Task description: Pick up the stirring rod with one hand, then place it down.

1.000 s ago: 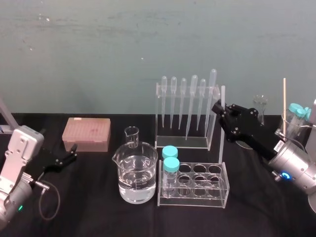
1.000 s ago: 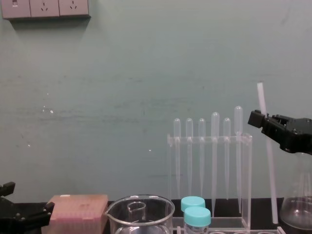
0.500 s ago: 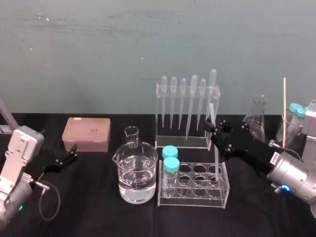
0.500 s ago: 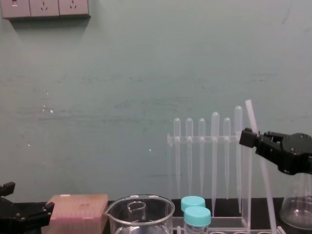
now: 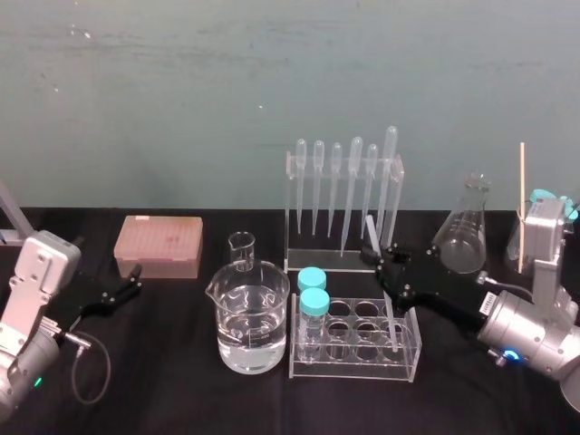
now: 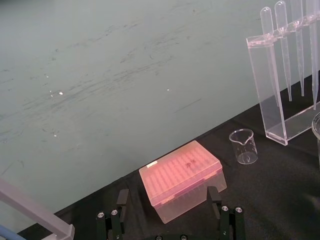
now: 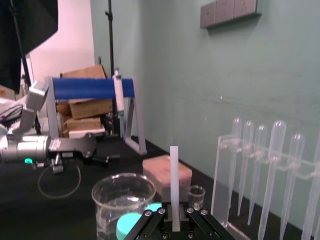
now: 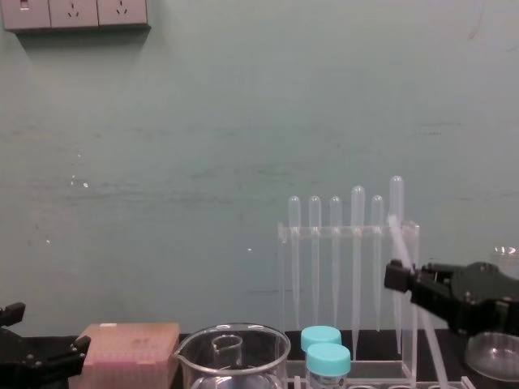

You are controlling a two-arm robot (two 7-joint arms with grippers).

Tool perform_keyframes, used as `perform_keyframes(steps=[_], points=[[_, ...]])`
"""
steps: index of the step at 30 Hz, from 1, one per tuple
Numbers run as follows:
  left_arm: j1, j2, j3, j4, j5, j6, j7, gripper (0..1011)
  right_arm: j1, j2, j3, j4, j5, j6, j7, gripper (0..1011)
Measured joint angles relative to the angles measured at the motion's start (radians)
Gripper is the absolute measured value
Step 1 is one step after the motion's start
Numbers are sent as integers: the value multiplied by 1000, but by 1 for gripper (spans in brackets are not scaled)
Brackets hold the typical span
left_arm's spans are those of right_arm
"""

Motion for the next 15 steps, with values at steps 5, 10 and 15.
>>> perform_keyframes(steps=[5, 10, 15], points=[[0, 0, 0, 0, 0, 0, 0, 1000, 22, -8, -23, 50, -8, 14, 19, 71], [0, 0, 0, 0, 0, 0, 0, 1000, 39, -15, -38, 88, -8, 29, 32, 71], [0, 0, 0, 0, 0, 0, 0, 1000, 44, -19, -43, 98, -11, 36, 25, 72]])
